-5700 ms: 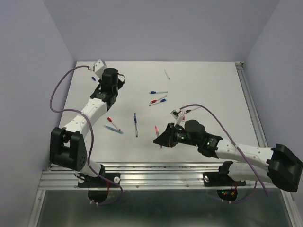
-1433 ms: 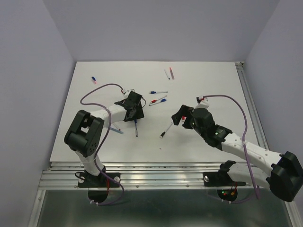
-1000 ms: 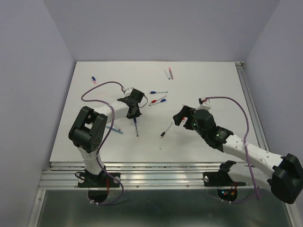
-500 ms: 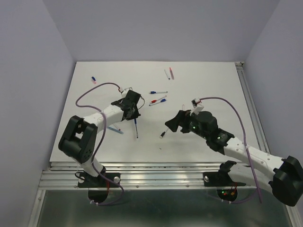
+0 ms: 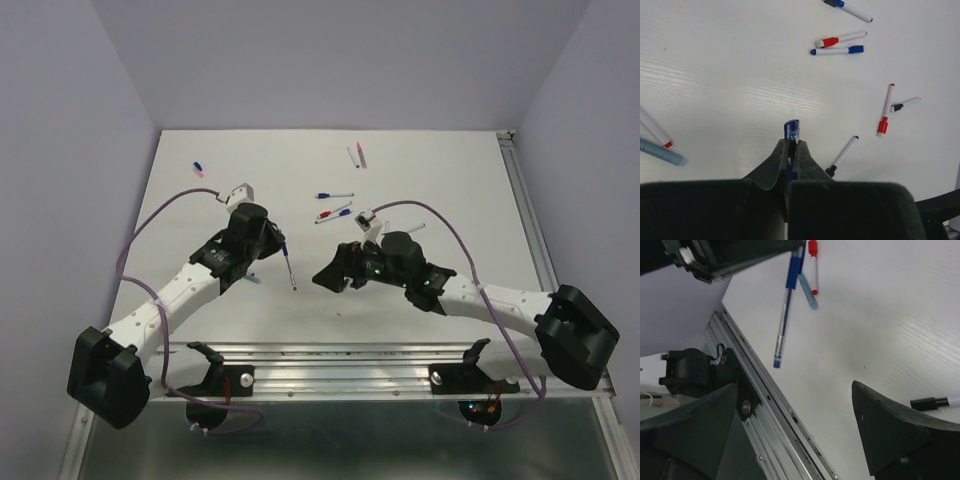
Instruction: Open the pen caps
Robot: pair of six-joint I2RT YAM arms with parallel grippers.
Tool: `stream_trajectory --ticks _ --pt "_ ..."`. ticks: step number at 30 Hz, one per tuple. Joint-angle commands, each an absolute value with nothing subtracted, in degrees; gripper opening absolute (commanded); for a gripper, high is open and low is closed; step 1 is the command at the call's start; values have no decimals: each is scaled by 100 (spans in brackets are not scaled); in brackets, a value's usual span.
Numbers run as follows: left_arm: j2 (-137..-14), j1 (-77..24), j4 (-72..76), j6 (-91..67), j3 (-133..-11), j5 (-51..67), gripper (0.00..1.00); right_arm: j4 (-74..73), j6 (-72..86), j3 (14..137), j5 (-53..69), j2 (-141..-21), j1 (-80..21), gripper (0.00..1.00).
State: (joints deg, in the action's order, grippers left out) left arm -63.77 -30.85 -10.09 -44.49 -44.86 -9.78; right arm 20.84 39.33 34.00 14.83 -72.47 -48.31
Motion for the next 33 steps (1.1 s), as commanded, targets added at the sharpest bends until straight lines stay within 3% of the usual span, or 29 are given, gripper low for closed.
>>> stream_trajectory --ticks 1,5,14,20,25,27,28,29,30,33 --pt "-6117 -3164 -932 -4851 -4360 -932 0 2014 3403 4778 1108 -7672 -5062 100" --pt "-5942 -3190 -914 -5071 -4298 -940 0 1311 2919 5578 642 -8382 -5282 100" --pt "-5748 -3208 -923 -5317 -4236 -1037 0 1230 2812 5889 624 -8982 -5432 98" --pt "-5669 -3226 -914 -5405 -4192 -1002 0 1283 2830 6091 729 -9272 -5519 88" --pt "-5537 -3243 -897 -5493 -4166 -1055 0 1327 2821 6319 817 -9536 -5563 62" --pt "-5502 -3234 -896 -5519 -4157 -1116 0 1344 2821 6398 809 -9615 -5581 46" --pt "-5519 -3234 -879 -5528 -4140 -1125 0 1362 2821 6407 800 -9624 -5598 30" --pt "-5537 -3243 -870 -5511 -4148 -1134 0 1406 2821 6399 809 -9615 -5607 20" --pt "-5555 -3234 -870 -5502 -4140 -1186 0 1476 2813 6372 835 -9615 -5616 1" --pt "-5730 -3234 -826 -5423 -4183 -1588 0 1477 2716 6328 984 -9536 -5686 1"
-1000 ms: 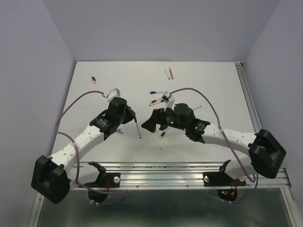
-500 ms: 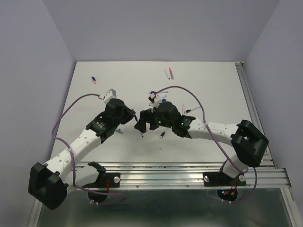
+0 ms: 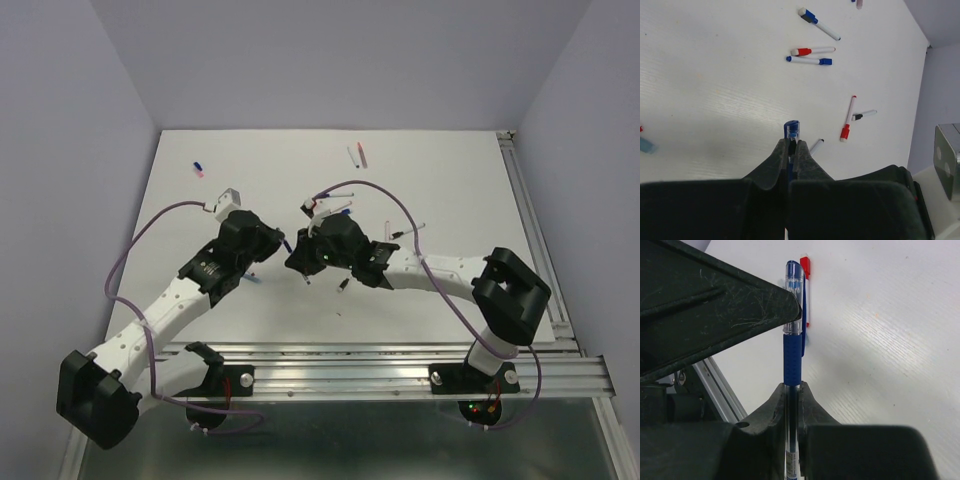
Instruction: Open the pen caps
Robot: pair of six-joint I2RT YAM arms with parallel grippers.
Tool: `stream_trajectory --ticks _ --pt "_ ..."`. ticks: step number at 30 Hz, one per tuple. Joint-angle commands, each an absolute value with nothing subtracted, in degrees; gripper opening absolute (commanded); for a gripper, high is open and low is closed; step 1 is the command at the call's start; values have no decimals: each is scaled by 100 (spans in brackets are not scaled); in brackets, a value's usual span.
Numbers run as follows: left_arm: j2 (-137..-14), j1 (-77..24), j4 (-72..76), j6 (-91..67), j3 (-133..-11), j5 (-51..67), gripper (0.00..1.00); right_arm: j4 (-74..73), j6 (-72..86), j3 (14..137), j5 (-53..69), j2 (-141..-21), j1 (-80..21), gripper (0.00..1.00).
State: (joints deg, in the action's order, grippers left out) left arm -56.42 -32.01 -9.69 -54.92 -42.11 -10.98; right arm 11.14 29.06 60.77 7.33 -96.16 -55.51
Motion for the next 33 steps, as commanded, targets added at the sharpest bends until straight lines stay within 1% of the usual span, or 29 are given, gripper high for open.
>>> stream_trajectory --ticks 1,4,8,10,14,17,23,24,25,27,29,31,32,33 --pt "-5783 -3243 -817 -5405 -4227 -1713 0 1468 2716 6276 1071 -9467 -5730 1" --pt "-6099 -3226 -617 -5327 -4385 -2196 0 1494 2873 6048 1404 -9247 -5853 1" --pt "-6896 -3191 -405 -5221 -4770 -2671 0 1828 3058 5609 2021 -8852 -6152 1" --pt "-7240 -3077 -378 -5133 -5078 -2882 0 1828 3094 5468 2057 -8649 -6467 1" --pt "-8014 -2787 -299 -5028 -5519 -2883 0 2012 3471 4898 1987 -8254 -6916 1" --pt "-8200 -2558 -237 -4879 -5721 -2637 0 2118 3769 4632 1811 -8034 -7031 1" --pt "-7920 -2172 -272 -4694 -5617 -2435 0 1179 3832 4570 450 -7770 -7031 1" --pt "-7875 -1971 -307 -4606 -5599 -2374 0 952 3823 4579 335 -7752 -7031 1" --pt "-7849 -1864 -325 -4562 -5590 -2321 0 862 3823 4605 125 -7743 -6996 1" --pt "-7805 -1636 -387 -4500 -5555 -2224 0 748 3779 4632 79 -7717 -6865 1" --pt "-7848 -1311 -326 -4238 -5563 -1970 0 651 3797 4649 140 -7725 -6418 1" --pt "-8041 -987 -351 -4131 -5695 -1663 0 494 3849 4746 464 -7831 -5909 1" --pt "-8216 -880 -404 -3983 -5861 -1548 0 449 3806 4859 570 -7927 -5384 1" --pt "-8305 -679 -430 -3938 -5941 -1408 0 335 3753 4921 580 -7971 -5144 1"
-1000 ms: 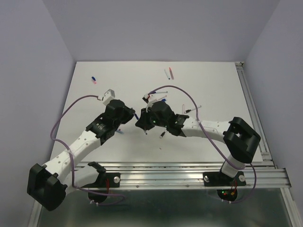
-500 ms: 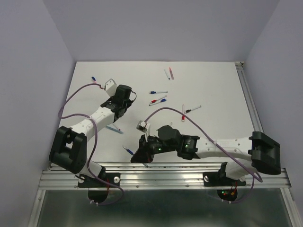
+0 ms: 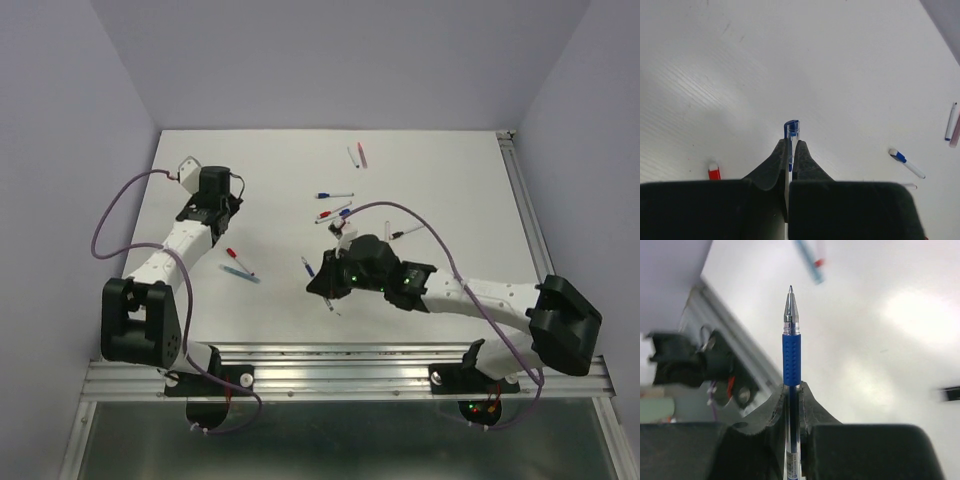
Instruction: Open the pen caps
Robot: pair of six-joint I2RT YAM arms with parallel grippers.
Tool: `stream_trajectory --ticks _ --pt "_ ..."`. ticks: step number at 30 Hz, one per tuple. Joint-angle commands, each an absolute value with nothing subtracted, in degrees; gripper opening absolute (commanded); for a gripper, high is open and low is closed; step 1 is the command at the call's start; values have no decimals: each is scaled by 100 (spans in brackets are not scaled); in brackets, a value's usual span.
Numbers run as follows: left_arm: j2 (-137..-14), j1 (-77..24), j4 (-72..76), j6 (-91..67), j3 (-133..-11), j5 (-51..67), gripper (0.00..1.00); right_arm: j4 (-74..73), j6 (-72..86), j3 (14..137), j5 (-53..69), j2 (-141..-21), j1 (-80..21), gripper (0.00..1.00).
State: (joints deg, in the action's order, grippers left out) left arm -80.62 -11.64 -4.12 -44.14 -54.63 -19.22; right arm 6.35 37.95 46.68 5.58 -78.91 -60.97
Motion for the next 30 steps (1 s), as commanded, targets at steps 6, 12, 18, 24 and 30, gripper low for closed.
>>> stream_trajectory --ticks 6,12,18,24,30 --pt "-9226 -53 -615 -3534 -6696 -1029 0 -229 3156 5826 720 -8559 -3360 1" --pt "-10194 421 -729 -3367 -7470 -1195 0 -334 2497 7284 1230 -10088 -2005 1" --pt "-11186 677 -800 -3235 -8366 -1204 0 -492 2040 9328 1301 -12027 -1372 1" --pt "-11900 791 -914 -3190 -9122 -1318 0 -896 1424 11379 819 -13612 -1301 3" --pt "-12480 888 -1125 -3164 -9764 -1441 0 -644 1178 12708 571 -14694 -1239 3"
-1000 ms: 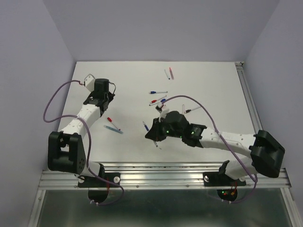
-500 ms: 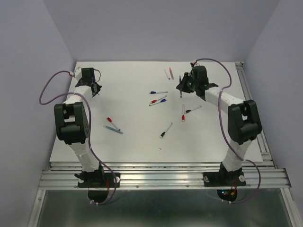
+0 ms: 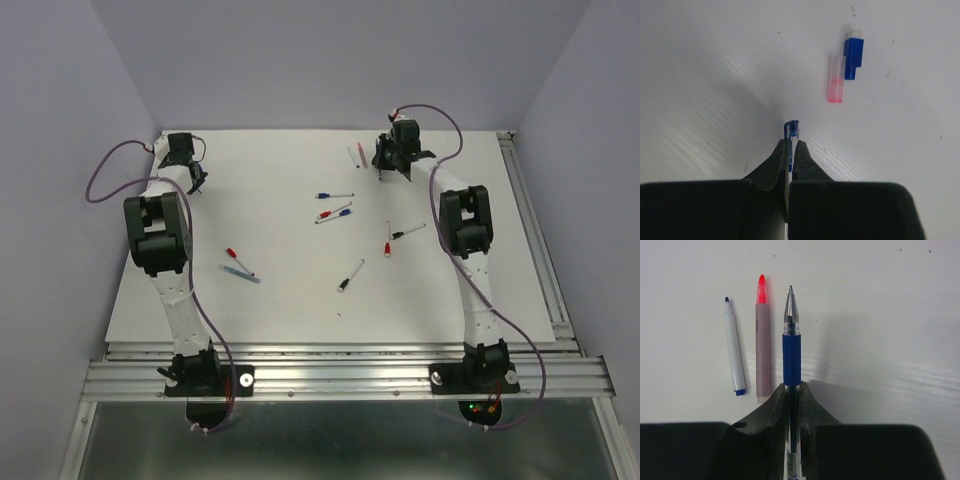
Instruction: Open the pen caps
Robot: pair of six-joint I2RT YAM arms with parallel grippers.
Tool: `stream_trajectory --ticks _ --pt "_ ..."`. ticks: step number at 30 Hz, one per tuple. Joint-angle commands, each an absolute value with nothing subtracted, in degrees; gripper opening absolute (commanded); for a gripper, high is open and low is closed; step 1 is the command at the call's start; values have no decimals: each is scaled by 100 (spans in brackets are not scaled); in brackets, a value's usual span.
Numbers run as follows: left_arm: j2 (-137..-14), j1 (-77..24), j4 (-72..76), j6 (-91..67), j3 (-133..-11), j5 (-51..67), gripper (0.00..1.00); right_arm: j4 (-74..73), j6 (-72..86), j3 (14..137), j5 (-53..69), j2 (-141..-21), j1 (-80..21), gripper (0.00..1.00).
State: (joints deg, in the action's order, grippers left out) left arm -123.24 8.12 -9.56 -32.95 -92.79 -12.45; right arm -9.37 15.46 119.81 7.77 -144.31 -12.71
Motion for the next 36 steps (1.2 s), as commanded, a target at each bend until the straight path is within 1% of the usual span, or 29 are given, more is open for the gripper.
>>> stream_trajectory --ticks 1,6,8,9,12,14,15,17,18,20,22,24,25,27,28,30,31,33,34,35,36 --pt "-12541 896 -1151 -3164 -9826 -1459 0 -563 1195 12761 589 -14782 -1248 4" --pt "-12841 914 -1283 -3225 -10151 -1433 0 -89 1213 13016 668 -15266 -1248 6" --pt "-12902 914 -1353 -3226 -10265 -1433 8 -44 1248 13095 607 -15398 -1248 8" --pt "-12911 914 -1380 -3243 -10300 -1424 18 147 1257 13122 606 -15451 -1239 13" --pt "-12903 914 -1397 -3234 -10301 -1398 22 150 1310 13288 659 -15626 -1239 15" --pt "-12885 914 -1432 -3234 -10292 -1389 28 53 1362 13394 677 -15662 -1248 18" --pt "-12859 923 -1441 -3234 -10292 -1363 32 131 1406 13325 677 -15627 -1248 22" --pt "-12815 914 -1468 -3226 -10275 -1301 33 123 1433 13280 685 -15592 -1248 24" --pt "-12762 914 -1529 -3234 -10274 -1188 38 106 1476 13211 677 -15531 -1248 28" --pt "-12613 905 -1547 -3226 -10205 -1090 45 71 1503 13149 633 -15452 -1248 36" --pt "-12472 914 -1556 -3234 -10125 -994 51 35 1503 13087 624 -15364 -1248 37" --pt "-12210 905 -1573 -3234 -10020 -941 52 -130 1529 13078 598 -15206 -1239 40" --pt "-12112 897 -1591 -3243 -9985 -862 56 -167 1547 13061 563 -15144 -1248 44" --pt "-11762 827 -1678 -3296 -9827 -835 64 -176 1617 12894 422 -14872 -1248 46" --pt "-11612 800 -1679 -3313 -9739 -826 72 -167 1652 12798 352 -14758 -1248 48" --pt "-11183 730 -1679 -3331 -9467 -765 80 -176 1836 12544 185 -14399 -1248 52" --pt "-11014 651 -1696 -3340 -9370 -678 87 -202 1889 12455 89 -14266 -1257 55" --pt "-10550 554 -1731 -3401 -9029 -668 93 -246 2064 12236 61 -13941 -1239 61" --pt "-10390 493 -1740 -3419 -8896 -659 97 -159 2092 11869 88 -13557 -1248 66" --pt "-10093 370 -1775 -3428 -8660 -642 98 -80 2196 11596 140 -13292 -1248 76" --pt "-9959 300 -1810 -3445 -8535 -615 99 -44 2241 11340 167 -13063 -1257 82"
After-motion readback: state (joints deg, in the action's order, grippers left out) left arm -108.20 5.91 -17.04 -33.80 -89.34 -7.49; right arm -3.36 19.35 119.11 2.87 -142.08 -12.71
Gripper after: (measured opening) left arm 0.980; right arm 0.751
